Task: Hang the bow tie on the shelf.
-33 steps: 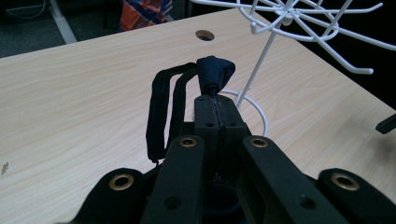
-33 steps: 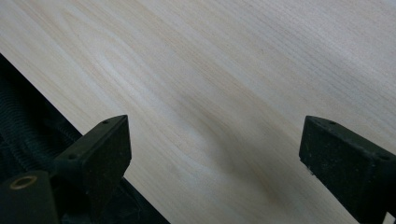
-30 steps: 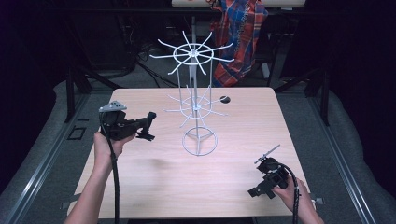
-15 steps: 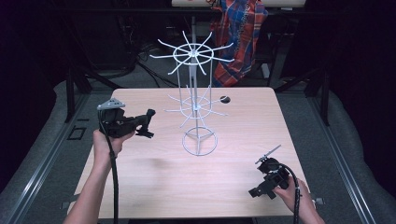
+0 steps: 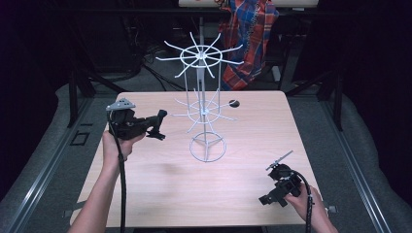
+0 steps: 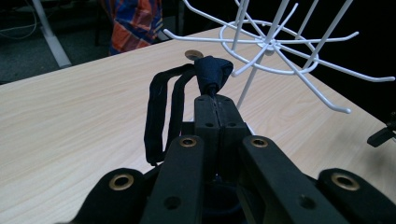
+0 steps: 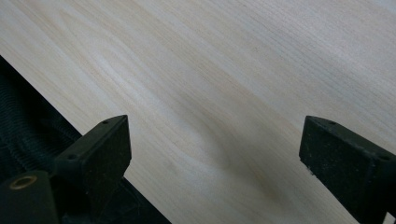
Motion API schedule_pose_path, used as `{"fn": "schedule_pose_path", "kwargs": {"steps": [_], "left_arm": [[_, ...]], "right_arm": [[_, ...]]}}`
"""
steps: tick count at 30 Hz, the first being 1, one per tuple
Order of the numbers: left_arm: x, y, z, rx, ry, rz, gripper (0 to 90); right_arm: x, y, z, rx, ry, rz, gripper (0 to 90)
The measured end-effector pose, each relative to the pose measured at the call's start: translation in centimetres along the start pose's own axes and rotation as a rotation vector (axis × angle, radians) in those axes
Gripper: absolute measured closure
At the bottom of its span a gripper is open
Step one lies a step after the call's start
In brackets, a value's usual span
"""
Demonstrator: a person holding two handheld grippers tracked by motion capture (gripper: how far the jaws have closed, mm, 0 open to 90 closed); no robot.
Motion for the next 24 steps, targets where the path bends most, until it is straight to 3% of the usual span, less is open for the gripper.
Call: {"fn": "schedule_pose_path", "kwargs": {"steps": [12, 13, 18, 20, 24], "left_arm": [[-0.7, 0.1, 0.4, -0.011, -0.029, -0.020, 89.8], [-0.8, 0.1, 0.5, -0.013, -0.029, -0.022, 89.8], [-1.2, -0.4, 0.8, -0.006, -0.039, -0.032, 89.8], [-1.3, -0.5, 1.1, -0.007, -0.044, -0.036, 89.8], [-1.6, -1.0, 1.2, -0.002, -0.052, -0.037, 89.8]], "right_arm": [[0.0, 0.2, 0.1, -0.018, 0.004, -0.006, 8.7], [0.0, 0.2, 0.0, -0.003, 0.007, -0.008, 8.7], [0.1, 0.3, 0.2, -0.035, -0.005, 0.000, 8.9], [-0.2, 0.5, 0.0, -0.013, 0.012, -0.027, 8.9], [-0.1, 0.4, 0.1, -0.022, 0.004, -0.016, 8.9]]}}
Point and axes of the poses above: each handheld gripper's, and its own axes: y roughly backward along the jaws, z roughly out of its top, x roughly to its left, the point moved 7 cm from there along -y, roughly forward along the jaws, and after that the axes turned 9 degrees about x, right-handed, at the moved point
